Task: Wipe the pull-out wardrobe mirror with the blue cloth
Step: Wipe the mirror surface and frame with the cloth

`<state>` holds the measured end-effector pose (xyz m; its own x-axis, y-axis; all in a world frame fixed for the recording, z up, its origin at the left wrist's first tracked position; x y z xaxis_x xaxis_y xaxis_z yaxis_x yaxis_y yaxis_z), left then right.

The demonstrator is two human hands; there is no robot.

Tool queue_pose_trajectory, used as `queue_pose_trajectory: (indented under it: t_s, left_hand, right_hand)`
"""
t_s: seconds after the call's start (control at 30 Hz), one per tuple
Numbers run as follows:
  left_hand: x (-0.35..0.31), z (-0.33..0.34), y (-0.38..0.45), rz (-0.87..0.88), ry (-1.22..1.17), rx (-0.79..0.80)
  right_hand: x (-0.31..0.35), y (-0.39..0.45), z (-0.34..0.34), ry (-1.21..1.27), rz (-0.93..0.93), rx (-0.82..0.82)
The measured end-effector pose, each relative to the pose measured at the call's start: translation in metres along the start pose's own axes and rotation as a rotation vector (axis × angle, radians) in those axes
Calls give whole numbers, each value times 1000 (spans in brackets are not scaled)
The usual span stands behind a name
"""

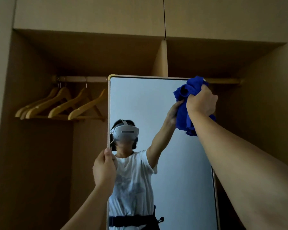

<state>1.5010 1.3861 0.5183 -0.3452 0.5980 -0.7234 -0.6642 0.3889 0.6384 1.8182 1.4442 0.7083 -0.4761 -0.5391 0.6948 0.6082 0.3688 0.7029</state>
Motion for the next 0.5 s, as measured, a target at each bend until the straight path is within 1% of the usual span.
queue_pose_trajectory:
  t_s: [0.07, 0.2, 0.3, 0.43, 0.5]
  left_hand:
    - [1, 1, 0, -3, -13, 0]
    - [4, 1, 0, -15, -38, 27]
    - [5, 0, 3, -30, -45, 46]
    - [7, -1, 5, -39, -36, 73]
    - [9, -2, 6, -36, -18, 86]
  right_hand:
    - [9, -7, 3, -23, -27, -10]
    - [41, -30, 18, -44, -210, 0]
    - [67, -51, 27, -16, -297, -11]
    - [90, -73, 38, 2, -359, 23]
    - [98, -81, 45, -48, -418, 64]
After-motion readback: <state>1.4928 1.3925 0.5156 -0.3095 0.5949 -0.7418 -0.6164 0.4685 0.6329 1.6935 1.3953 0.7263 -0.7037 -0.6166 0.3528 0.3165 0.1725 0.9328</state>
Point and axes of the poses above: each hand's wrist, its own y-axis towards the middle knuckle, its own z-axis out of the palm, x = y × z, the point moved 6 cm from there along y, towards the middle knuckle, and after that the axes turned 5 degrees about z, right-handed, at the moved point
